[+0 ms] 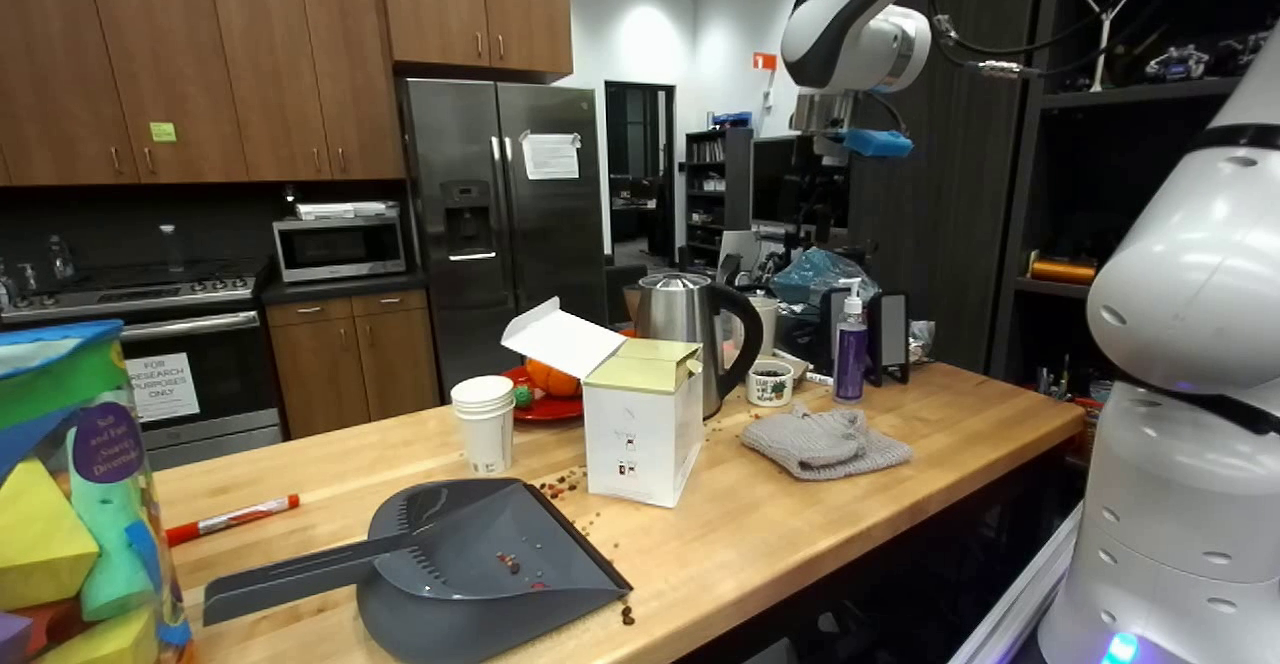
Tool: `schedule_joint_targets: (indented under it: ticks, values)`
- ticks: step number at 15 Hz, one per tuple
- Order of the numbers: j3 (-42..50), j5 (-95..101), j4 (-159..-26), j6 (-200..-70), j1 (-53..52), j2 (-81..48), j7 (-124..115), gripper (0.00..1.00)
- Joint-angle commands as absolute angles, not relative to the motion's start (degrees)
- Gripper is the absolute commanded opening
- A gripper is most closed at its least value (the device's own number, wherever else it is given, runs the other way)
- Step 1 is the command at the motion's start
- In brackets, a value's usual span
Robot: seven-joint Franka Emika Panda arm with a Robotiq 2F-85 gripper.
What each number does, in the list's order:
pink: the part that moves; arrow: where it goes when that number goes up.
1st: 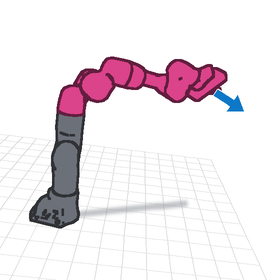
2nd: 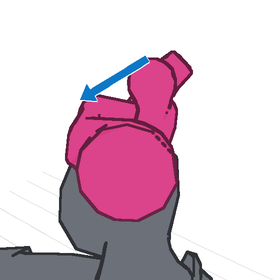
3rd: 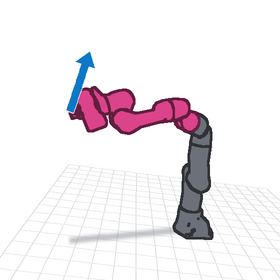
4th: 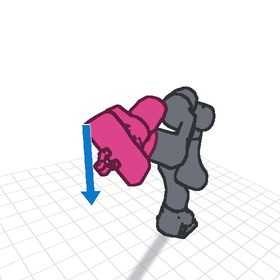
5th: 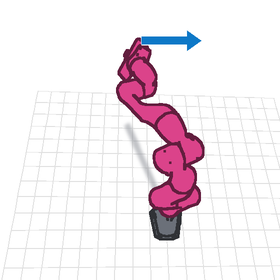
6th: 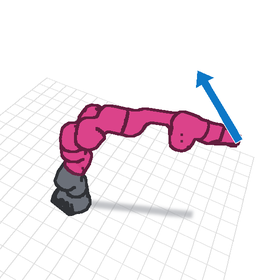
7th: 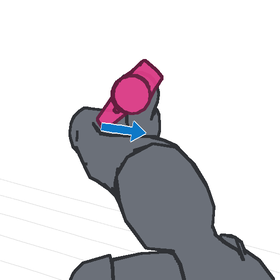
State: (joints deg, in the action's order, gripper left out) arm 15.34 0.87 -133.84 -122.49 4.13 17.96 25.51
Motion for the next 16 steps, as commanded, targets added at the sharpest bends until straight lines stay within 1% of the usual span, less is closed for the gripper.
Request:
schedule_joint_targets:
  ticks: [1,10,16]
  values:
    - [13.6,1.1,-134.3,-122.4,3.7,17.4,29.0,1.00]
    - [8.4,2.3,-134.8,-122.5,0.3,17.5,33.0,1.00]
    - [6.2,2.4,-136.7,-127.9,-2.3,17.6,36.5,1.00]
